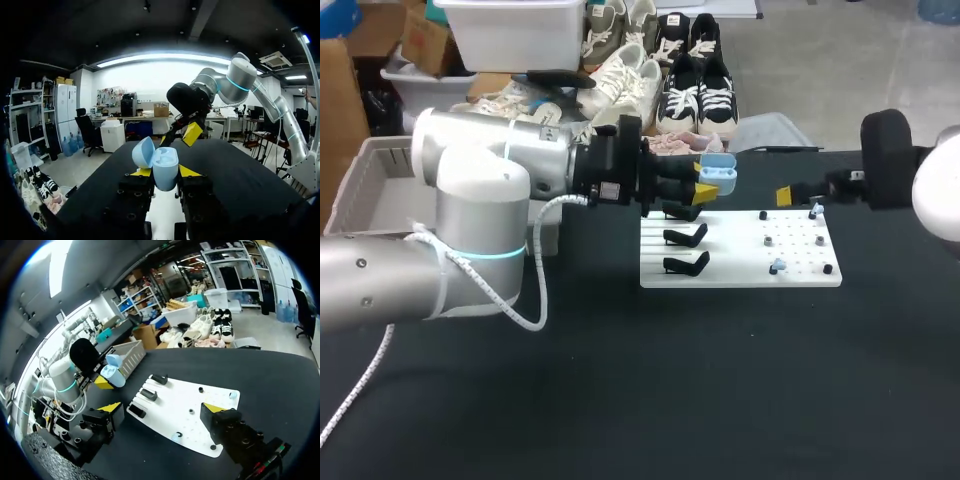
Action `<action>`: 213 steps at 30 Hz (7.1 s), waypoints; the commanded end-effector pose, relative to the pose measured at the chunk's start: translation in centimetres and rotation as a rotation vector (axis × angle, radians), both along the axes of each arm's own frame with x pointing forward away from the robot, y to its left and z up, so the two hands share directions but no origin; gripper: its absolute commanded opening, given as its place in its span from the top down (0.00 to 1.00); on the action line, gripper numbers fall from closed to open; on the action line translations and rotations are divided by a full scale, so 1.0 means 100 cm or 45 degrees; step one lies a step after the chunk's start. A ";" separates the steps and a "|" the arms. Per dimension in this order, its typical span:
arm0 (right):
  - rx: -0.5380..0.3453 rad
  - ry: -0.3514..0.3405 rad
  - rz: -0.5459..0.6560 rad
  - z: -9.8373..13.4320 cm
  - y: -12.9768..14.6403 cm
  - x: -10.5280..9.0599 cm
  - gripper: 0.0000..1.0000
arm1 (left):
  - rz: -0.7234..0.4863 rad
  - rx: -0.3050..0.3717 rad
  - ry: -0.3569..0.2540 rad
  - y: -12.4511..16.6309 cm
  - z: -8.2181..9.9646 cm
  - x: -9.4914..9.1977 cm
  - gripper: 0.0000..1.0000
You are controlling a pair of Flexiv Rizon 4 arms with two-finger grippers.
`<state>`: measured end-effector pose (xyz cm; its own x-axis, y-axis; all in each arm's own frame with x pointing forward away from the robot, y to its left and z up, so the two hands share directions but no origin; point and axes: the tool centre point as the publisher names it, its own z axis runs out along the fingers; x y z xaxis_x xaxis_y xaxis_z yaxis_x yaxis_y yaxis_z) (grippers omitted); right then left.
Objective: Pick up each earbud case from the left stands, insert the matching earbuds, close the lid, and place the case in the box.
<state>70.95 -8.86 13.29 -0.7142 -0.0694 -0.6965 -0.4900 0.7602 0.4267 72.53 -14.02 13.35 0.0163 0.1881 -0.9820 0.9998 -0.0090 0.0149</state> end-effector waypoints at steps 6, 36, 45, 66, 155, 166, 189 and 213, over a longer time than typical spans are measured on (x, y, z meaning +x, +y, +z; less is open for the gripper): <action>0.014 0.007 -0.005 -0.001 -0.008 -0.008 0.00 | 0.142 0.024 -0.022 -0.006 -0.018 -0.012 1.00; 0.020 0.006 -0.011 0.002 -0.014 -0.010 0.00 | 0.044 0.047 -0.025 -0.014 -0.040 -0.021 1.00; 0.024 0.012 -0.015 0.000 -0.013 -0.012 0.00 | 0.074 0.043 -0.016 -0.009 -0.042 -0.018 1.00; -0.484 0.058 0.107 0.010 -0.051 0.007 0.00 | 0.074 0.043 -0.016 -0.009 -0.042 -0.018 1.00; -1.066 0.371 0.205 -0.105 -0.075 0.086 0.60 | 0.074 0.043 -0.016 -0.009 -0.042 -0.018 1.00; -1.053 0.375 0.191 -0.106 -0.070 0.088 0.64 | 0.074 0.043 -0.016 -0.009 -0.042 -0.018 1.00; -1.040 0.393 0.173 -0.111 -0.072 0.091 0.74 | 0.074 0.043 -0.016 -0.009 -0.042 -0.018 1.00; -1.039 0.410 0.165 -0.112 -0.073 0.093 0.67 | 0.074 0.043 -0.016 -0.009 -0.042 -0.018 1.00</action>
<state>80.19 -16.20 2.09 -0.8167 -0.5536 -0.1630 -0.5463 0.8326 -0.0911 70.92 -14.91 9.20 0.0161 0.2231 -0.9747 0.9987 0.0426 0.0263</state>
